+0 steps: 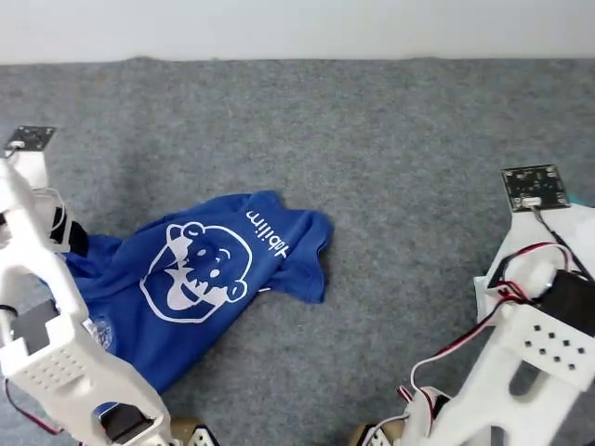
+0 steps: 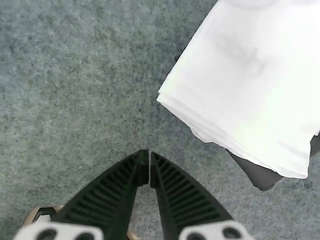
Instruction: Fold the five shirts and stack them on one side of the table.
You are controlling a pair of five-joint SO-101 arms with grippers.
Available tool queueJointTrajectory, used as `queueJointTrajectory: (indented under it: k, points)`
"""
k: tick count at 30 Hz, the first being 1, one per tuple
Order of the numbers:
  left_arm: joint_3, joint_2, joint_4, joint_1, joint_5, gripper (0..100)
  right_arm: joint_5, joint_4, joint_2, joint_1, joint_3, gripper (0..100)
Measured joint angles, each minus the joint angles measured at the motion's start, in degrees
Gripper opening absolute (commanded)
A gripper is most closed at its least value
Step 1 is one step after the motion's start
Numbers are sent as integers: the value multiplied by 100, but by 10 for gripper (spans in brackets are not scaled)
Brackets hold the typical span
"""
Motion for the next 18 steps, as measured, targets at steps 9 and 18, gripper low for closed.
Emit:
queueJointTrajectory:
  k: [9, 18]
  points:
    - [-246, 1108, -510, 607, 79, 184, 0, 0, 0, 0, 0, 10]
    - [-2075, 2286, -536, 1714, 536, 184, 0, 0, 0, 0, 0, 10]
